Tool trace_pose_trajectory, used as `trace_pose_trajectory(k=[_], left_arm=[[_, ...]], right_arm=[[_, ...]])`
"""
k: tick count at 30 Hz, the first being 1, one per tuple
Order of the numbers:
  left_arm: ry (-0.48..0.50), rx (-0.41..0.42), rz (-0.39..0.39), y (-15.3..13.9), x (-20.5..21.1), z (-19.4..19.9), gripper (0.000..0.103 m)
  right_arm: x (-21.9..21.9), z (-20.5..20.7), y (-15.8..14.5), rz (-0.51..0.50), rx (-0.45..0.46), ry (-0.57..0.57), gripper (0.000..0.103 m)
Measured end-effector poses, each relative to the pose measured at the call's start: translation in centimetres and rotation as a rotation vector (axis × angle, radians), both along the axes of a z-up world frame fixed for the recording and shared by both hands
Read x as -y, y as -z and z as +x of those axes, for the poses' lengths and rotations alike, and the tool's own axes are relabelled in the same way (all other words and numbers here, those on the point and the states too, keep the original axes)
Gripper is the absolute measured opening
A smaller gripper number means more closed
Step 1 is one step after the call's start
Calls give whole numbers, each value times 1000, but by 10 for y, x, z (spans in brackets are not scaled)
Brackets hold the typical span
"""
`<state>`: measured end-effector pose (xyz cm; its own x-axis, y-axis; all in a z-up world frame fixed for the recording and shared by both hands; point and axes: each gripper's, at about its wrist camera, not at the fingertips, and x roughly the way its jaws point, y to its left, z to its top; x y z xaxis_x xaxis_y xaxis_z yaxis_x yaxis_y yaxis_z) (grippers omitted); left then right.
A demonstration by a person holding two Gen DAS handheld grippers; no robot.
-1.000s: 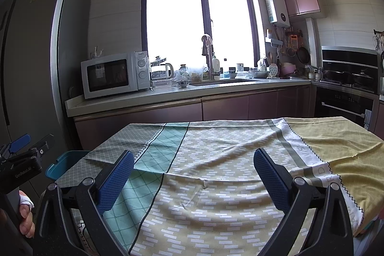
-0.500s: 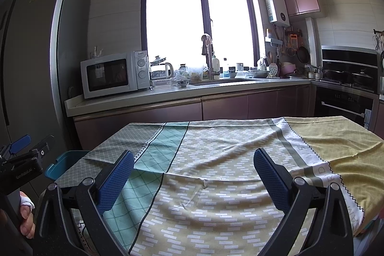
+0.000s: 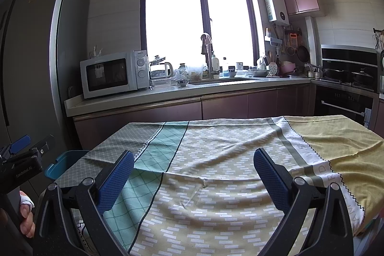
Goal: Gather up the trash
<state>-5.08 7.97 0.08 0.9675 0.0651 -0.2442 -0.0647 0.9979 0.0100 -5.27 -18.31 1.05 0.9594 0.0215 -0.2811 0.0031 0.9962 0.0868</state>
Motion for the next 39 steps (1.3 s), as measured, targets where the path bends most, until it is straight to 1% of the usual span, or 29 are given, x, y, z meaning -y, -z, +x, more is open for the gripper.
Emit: trace_pose_trajectory(k=[39], left_arm=[[15,-12,-5,2,2,4,97]], right_arm=[[1,0,0,0,0,1,96]])
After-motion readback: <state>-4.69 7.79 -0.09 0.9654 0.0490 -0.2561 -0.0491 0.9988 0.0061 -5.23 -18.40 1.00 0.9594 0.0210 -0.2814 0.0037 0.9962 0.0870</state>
